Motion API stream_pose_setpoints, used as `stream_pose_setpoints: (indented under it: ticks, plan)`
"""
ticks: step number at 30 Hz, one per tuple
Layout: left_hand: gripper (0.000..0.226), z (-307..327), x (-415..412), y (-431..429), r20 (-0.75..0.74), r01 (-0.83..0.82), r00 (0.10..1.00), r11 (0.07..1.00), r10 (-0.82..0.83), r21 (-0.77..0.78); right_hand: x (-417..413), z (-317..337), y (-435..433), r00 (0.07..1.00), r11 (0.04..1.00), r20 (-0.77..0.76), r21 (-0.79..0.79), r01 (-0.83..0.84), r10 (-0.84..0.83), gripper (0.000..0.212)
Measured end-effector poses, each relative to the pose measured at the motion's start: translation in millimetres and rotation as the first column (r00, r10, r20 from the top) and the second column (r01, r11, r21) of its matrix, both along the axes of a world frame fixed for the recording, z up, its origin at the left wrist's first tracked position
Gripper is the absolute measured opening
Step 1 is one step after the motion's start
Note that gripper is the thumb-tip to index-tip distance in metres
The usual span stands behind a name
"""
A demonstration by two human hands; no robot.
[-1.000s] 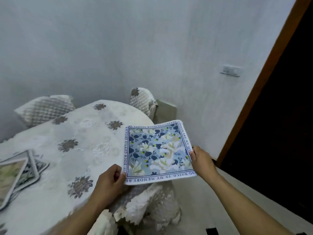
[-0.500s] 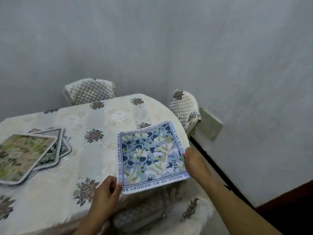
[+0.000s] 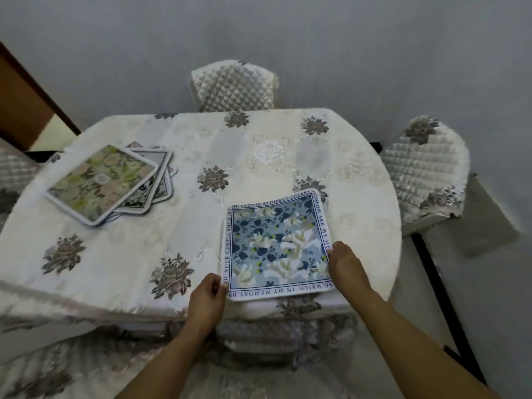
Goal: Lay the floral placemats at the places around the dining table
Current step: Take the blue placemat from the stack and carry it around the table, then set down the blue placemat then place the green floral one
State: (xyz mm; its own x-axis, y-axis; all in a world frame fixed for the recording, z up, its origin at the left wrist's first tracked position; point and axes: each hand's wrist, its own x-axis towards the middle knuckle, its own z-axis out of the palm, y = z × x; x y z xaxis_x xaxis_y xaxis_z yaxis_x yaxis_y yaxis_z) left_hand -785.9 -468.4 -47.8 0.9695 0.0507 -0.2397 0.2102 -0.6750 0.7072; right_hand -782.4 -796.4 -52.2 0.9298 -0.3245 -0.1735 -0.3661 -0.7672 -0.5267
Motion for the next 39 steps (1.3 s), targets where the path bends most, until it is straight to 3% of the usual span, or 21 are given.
stream_pose_setpoints:
  ticks: [4, 7, 13, 16, 19, 25, 31, 39]
  plan:
    - [0.014, -29.5, 4.5, -16.6, -0.068, -0.074, 0.995, 0.996, 0.077, 0.051, 6.8, -41.2, -7.4, 0.998, 1.000, -0.058, -0.013, -0.011, 0.010, 0.021]
    - [0.015, -45.0, 0.3, -28.7, -0.097, -0.125, 0.986, 0.985, 0.137, 0.119, 4.0, -59.8, -7.8, 0.996, 0.994, -0.090, -0.110, -0.021, 0.011, 0.025]
    - [0.021, -40.4, 5.8, -45.1, -0.058, -0.206, 0.972, 0.947, 0.226, 0.245, 6.1, -53.5, -1.8, 1.000, 0.984, -0.004, -0.175, 0.005, -0.005, 0.018]
    - [0.024, -38.2, 4.8, -48.6, 0.005, -0.115, 0.993, 0.940, 0.120, 0.320, 1.9, -52.0, -3.9, 0.995, 0.979, 0.022, -0.183, -0.093, 0.099, 0.016]
    - [0.016, -40.8, 3.0, -55.6, -0.044, 0.074, 0.997, 0.921, -0.062, 0.381, -6.2, -56.3, -2.2, 0.973, 0.945, -0.007, -0.238, -0.226, 0.231, 0.017]
    - [0.029, -25.0, 2.4, -52.0, -0.154, 0.156, 0.983, 0.903, -0.101, 0.401, -3.5, -42.3, 5.9, 0.960, 0.921, -0.129, -0.275, -0.277, 0.250, 0.018]
    - [0.033, 16.2, -23.5, 5.0, -0.042, 0.131, 0.991, 0.846, -0.128, 0.517, 10.5, 10.4, 60.6, 0.909, 0.854, -0.107, -0.313, -0.416, 0.404, 0.026]
    - [0.025, 102.9, -99.9, 165.8, 0.205, -0.047, 0.976, 0.848, -0.073, 0.527, -12.6, 113.5, 236.4, 0.764, 0.689, -0.054, -0.395, -0.608, 0.643, 0.036]
